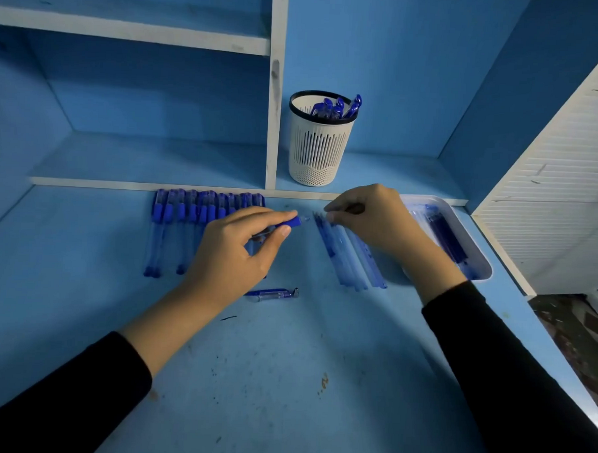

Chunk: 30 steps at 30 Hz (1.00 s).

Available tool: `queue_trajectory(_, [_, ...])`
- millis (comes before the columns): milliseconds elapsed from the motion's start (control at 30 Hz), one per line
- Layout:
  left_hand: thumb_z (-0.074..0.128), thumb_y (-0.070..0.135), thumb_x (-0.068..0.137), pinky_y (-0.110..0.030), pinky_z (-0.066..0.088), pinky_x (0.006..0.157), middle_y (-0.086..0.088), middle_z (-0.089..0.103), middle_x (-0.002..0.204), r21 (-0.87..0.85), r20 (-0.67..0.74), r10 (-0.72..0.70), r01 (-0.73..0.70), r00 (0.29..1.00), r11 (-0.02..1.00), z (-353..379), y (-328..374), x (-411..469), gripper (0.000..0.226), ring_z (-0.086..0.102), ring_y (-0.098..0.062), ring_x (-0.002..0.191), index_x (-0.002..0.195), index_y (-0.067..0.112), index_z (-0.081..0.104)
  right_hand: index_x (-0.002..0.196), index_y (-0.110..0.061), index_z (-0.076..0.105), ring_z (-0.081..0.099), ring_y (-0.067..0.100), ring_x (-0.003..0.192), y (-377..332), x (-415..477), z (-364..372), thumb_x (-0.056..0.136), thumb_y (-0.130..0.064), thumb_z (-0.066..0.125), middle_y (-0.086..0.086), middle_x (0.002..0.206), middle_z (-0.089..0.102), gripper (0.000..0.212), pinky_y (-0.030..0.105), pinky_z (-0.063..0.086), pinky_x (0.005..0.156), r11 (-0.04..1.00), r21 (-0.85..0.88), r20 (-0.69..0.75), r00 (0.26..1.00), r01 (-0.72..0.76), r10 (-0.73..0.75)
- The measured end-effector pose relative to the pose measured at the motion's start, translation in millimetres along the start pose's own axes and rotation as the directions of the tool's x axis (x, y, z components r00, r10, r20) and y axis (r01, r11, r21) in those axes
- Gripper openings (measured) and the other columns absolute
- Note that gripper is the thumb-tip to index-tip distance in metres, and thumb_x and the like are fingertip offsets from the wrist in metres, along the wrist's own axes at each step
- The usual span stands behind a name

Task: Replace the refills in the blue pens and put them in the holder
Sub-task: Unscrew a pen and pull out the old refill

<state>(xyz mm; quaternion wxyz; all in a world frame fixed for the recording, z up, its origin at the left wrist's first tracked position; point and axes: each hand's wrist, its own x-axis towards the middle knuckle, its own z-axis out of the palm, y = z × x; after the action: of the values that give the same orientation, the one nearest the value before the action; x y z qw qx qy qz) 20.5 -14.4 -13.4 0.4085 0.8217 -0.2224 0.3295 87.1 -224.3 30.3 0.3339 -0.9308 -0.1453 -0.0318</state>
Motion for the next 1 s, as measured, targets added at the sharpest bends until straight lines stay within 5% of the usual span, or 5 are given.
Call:
queue_trajectory(267, [0.070, 0.011, 0.089, -0.017, 0.053, 0.085, 0.007, 0.070, 0.105, -0.115, 0.020, 0.013, -0.011, 1.000, 0.993, 3.4, 4.4, 3.8, 0.022, 0.068, -0.004, 0.093, 0.110, 0.005, 0.072, 0.094, -0.015, 0.076, 0.056, -0.012, 0.060, 38.5, -39.0, -60.8, 0.086, -0.013, 0.068, -0.018, 0.070, 0.061, 0.012, -0.003, 0.034, 0.057, 0.981, -0.123, -0.196, 0.973, -0.149, 0.123])
queue_trajectory(367, [0.069, 0.012, 0.089, -0.021, 0.056, 0.084, 0.002, 0.071, 0.103, -0.122, 0.016, 0.017, -0.015, 1.000, 0.992, 5.4, 3.1, 2.3, 0.023, 0.069, -0.008, 0.089, 0.110, 0.004, 0.071, 0.094, -0.018, 0.076, 0.055, -0.006, 0.058, 52.0, -45.6, -66.0, 0.084, -0.011, 0.070, -0.006, 0.078, 0.067, 0.014, 0.001, 0.037, 0.058, 0.957, -0.187, -0.141, 0.970, -0.223, 0.198])
queue_trajectory(500, [0.069, 0.013, 0.090, -0.019, 0.055, 0.083, 0.002, 0.071, 0.102, -0.095, 0.013, 0.035, -0.034, 0.999, 0.995, 6.4, 2.5, -0.9, 0.022, 0.068, -0.005, 0.089, 0.109, 0.005, 0.072, 0.087, -0.030, 0.075, 0.053, -0.003, 0.066, 59.9, -47.0, -63.1, 0.079, -0.015, 0.075, -0.017, 0.072, 0.062, 0.016, 0.000, 0.035, 0.059, 0.938, -0.209, -0.073, 0.961, -0.277, 0.268])
queue_trajectory(833, [0.068, 0.015, 0.091, -0.016, 0.052, 0.087, -0.002, 0.071, 0.102, -0.025, 0.052, 0.099, -0.098, 0.994, 0.995, 4.6, 6.1, -4.9, 0.023, 0.066, -0.008, 0.090, 0.110, 0.002, 0.072, 0.083, -0.023, 0.075, 0.055, -0.004, 0.067, 63.0, -47.0, -60.5, 0.078, -0.005, 0.069, -0.007, 0.079, 0.068, 0.019, -0.001, 0.036, 0.057, 0.936, -0.144, -0.090, 0.946, -0.320, 0.310])
queue_trajectory(1000, [0.067, 0.016, 0.091, -0.017, 0.053, 0.087, -0.001, 0.071, 0.103, -0.015, 0.054, 0.100, -0.100, 0.993, 0.995, 3.6, 7.0, -5.1, 0.024, 0.066, -0.008, 0.090, 0.110, 0.002, 0.072, 0.090, -0.010, 0.075, 0.065, 0.020, 0.084, 56.3, -47.2, -55.1, 0.079, 0.001, 0.063, 0.006, 0.088, 0.072, 0.020, 0.019, 0.045, 0.073, 0.921, -0.217, -0.128, 0.945, -0.323, 0.301])
